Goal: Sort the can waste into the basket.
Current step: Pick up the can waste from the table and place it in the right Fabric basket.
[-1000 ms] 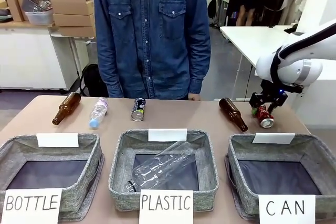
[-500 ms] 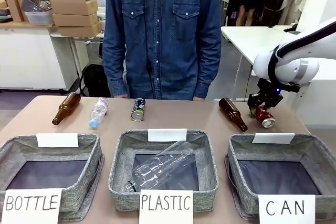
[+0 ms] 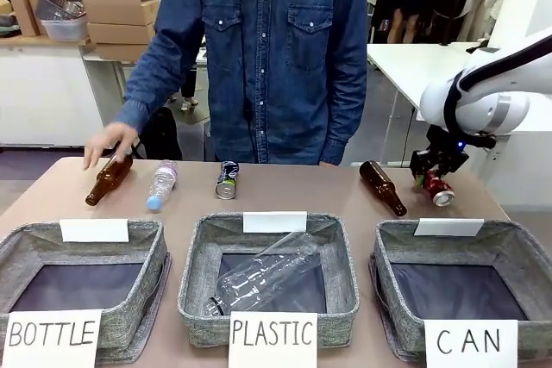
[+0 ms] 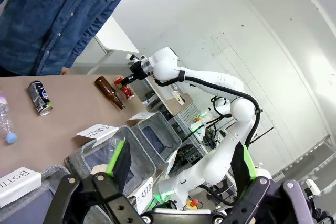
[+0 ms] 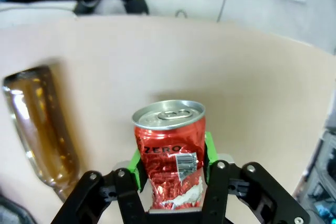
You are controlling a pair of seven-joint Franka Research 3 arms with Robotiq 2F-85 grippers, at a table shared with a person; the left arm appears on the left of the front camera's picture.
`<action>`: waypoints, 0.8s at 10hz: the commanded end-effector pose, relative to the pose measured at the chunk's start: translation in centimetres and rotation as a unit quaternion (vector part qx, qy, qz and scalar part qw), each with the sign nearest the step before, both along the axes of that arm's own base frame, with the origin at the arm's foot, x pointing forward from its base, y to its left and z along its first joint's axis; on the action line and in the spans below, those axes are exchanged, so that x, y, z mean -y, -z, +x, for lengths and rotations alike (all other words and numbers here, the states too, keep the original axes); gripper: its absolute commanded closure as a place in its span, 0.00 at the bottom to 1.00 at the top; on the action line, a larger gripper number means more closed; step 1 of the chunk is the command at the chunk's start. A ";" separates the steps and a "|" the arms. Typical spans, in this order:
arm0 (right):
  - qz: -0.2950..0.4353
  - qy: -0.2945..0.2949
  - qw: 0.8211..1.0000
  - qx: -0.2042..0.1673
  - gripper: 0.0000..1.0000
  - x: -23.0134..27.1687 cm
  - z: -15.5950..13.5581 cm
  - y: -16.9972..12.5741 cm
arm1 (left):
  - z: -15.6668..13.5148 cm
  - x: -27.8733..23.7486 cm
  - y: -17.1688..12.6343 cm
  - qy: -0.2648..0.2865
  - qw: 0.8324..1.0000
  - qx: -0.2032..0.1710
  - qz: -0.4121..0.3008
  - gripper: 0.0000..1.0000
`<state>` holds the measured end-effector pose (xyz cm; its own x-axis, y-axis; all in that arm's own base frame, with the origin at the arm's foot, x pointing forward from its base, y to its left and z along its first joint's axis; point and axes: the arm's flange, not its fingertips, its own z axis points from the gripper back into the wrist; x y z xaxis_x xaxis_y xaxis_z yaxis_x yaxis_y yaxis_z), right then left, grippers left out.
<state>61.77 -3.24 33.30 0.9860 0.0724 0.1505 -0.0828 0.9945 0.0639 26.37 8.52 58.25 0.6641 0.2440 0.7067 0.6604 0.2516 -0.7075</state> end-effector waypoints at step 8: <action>0.169 -0.550 0.818 -0.027 1.00 -1.9 -23.8 -15.7 | 0.1 0.1 -0.3 0.003 1.000 0.013 -0.005 0.00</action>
<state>38.31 -0.69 49.82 0.6153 0.7206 0.3194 -0.7873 0.5418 0.2943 26.36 8.52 58.31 0.6633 0.2431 0.7077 0.6614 0.2519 -0.7065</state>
